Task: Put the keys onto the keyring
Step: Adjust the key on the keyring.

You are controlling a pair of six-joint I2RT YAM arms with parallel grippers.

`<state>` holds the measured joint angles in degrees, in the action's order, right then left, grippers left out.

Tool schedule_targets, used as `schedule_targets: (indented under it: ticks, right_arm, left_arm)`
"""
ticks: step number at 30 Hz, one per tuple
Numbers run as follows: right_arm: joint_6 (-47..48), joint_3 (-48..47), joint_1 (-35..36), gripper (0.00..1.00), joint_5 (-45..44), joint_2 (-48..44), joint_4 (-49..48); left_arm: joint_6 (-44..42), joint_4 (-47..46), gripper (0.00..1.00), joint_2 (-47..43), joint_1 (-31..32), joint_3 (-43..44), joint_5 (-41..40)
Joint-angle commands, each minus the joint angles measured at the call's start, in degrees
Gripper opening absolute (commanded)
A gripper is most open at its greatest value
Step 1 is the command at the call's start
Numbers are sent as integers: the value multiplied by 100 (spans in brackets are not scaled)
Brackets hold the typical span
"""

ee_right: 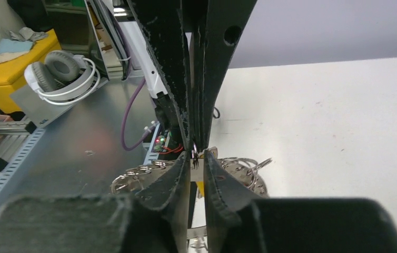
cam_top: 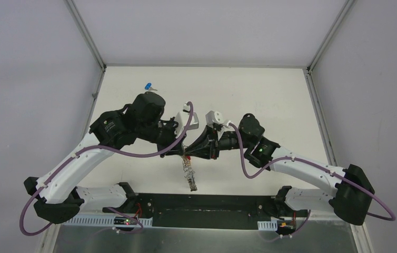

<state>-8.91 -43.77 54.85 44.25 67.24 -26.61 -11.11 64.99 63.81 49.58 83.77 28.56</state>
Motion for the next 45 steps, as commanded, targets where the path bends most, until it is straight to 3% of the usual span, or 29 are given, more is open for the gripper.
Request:
schedule_targets:
  ticks: [1,40,42,45]
  right_arm:
    - [81,-77,28,22,-142,-214,-205]
    - [64,-258,27,22,-79,-231,107]
    - [99,-246,26,57,-235,-272,121]
    - [111,-250,26,63,-297,-315,121]
  left_arm:
    - [-18,-391,0,-158,60,17,175]
    - [92,-514,0,-238,60,-124,291]
    - [84,-514,0,-238,56,-124,299]
    - [85,-531,0,-241,52,-148,316]
